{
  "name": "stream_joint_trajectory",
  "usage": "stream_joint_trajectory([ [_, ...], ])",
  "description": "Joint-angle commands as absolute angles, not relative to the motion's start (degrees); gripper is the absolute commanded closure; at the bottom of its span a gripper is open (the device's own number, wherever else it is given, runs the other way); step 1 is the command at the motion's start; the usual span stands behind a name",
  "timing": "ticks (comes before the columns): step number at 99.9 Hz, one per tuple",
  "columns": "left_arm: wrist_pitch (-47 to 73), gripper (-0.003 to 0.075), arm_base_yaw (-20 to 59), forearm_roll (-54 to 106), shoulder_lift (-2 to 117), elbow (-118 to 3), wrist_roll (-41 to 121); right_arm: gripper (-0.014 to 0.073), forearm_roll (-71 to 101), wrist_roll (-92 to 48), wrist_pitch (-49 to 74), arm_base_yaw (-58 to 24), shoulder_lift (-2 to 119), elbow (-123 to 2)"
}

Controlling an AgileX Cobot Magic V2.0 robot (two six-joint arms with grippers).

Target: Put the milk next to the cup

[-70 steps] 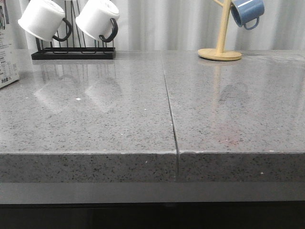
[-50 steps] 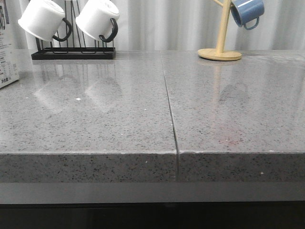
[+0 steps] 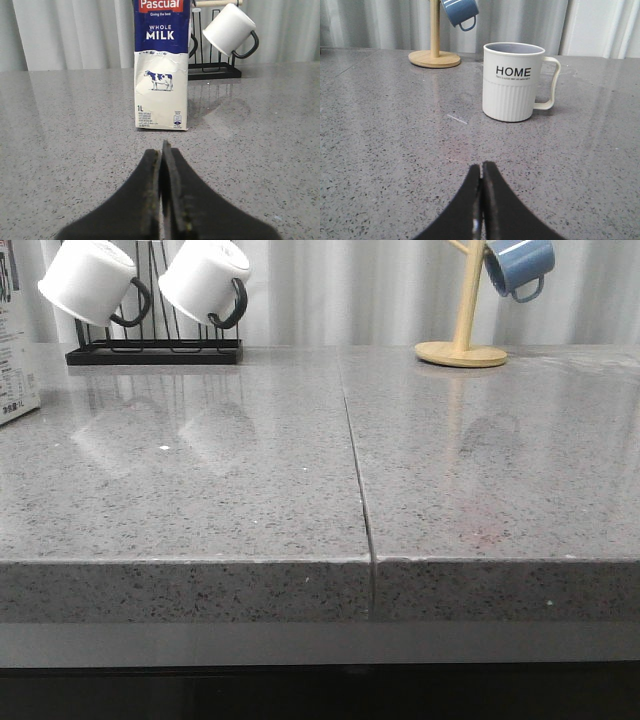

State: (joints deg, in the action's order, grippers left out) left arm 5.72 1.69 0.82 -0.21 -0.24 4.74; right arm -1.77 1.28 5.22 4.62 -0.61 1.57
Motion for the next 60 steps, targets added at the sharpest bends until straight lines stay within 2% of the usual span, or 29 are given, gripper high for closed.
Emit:
stream_joint_trajectory([
  [1,1.3,0.0741,1.7,1.0,-2.0,2.4,4.3,0.0659,-2.3,1.1,0.5,5.0,-1.6,1.0],
  [27,1.3,0.0741,1.7,1.0,-2.0,2.4,4.3,0.0659,-2.2,1.1,-1.0,5.0,-1.6,0.7],
  [60,1.3,0.0741,1.7,1.0,-2.0,2.4,4.3,0.0659,-2.2,1.1,9.5,5.0,-1.5,-5.5],
])
